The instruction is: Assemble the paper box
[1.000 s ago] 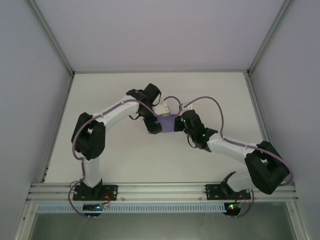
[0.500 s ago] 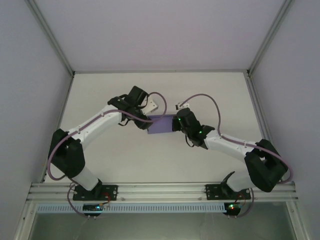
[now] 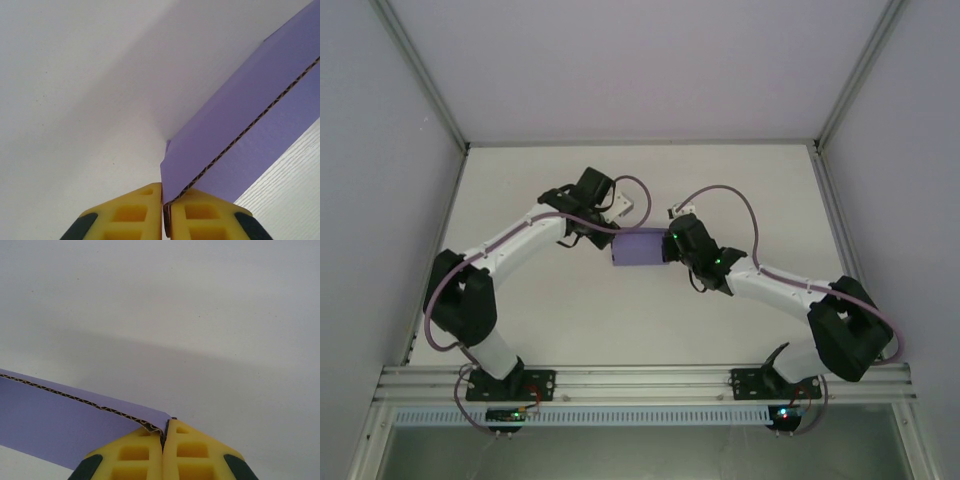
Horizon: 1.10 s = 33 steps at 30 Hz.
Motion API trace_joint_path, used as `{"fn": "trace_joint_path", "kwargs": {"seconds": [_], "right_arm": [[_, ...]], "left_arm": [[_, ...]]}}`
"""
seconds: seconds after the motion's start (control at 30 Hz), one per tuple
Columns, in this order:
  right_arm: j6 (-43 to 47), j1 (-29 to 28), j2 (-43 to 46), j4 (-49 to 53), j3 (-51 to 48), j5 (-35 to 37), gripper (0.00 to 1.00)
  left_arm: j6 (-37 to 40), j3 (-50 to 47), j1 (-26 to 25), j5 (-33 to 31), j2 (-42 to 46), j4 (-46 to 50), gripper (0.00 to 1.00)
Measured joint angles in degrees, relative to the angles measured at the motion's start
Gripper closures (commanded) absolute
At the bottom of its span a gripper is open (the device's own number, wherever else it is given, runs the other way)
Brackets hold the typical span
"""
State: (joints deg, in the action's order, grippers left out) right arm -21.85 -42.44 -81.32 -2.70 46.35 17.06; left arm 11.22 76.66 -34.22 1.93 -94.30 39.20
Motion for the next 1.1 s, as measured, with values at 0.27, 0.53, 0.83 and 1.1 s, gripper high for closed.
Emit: {"fn": "trace_joint_path", "kwargs": {"seconds": [0.27,0.53,0.83,1.1], "right_arm": [[-3.32,-1.25,-0.35,2.40,1.18,2.67,0.99],[-6.08,-3.06,-1.29,4.07,2.34,6.19,0.99],[-6.40,-3.26,-1.46,4.68,2.73,6.71,0.98],[-6.45,-3.26,-1.62,4.66,2.71,7.08,0.98]], "left_arm": [[-12.50,0.66,0.11,1.20,-0.35,0.24,0.98],[-23.74,0.66,0.20,1.81,-0.52,0.44,0.98],[-27.32,0.11,0.22,1.86,-0.74,-0.83,1.00],[-29.27,-6.01,0.48,1.03,0.94,-11.04,1.00]]}}
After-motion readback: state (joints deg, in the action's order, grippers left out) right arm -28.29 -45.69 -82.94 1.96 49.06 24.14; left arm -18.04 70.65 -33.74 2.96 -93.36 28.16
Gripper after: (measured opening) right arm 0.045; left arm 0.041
